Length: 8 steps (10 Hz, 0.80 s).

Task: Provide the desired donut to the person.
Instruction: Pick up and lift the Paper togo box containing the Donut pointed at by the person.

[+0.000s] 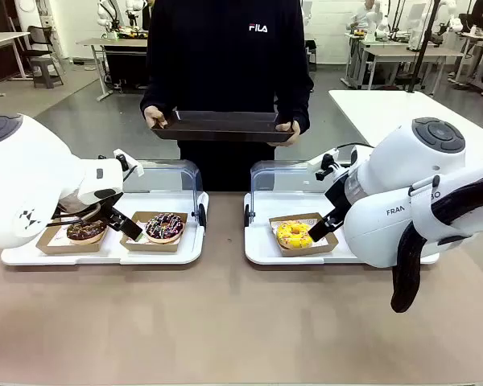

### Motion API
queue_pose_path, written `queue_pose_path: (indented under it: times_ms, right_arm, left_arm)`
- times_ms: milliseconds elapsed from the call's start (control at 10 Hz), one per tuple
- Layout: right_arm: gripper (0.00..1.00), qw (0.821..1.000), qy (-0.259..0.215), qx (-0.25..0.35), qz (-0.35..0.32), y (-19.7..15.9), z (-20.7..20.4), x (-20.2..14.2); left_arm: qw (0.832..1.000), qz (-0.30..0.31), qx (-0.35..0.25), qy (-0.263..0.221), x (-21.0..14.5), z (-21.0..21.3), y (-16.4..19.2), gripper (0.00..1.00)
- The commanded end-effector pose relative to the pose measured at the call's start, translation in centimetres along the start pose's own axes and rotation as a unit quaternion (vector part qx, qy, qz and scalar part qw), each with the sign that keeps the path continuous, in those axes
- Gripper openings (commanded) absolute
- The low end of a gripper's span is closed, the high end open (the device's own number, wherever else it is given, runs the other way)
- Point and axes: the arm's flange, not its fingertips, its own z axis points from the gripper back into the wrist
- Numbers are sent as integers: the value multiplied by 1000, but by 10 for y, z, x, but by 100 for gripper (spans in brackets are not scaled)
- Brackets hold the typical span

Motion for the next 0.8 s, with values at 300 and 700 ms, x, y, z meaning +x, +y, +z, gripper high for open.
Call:
queue_pose_path:
  times_ms: [300,700]
  right_arm:
    - [100,1000,0,0,0,0,0,0]
    - [100,1000,0,0,0,0,0,0]
  left_arm:
    - [1000,0,0,0,0,0,0,100]
    - [1000,0,0,0,0,0,0,100]
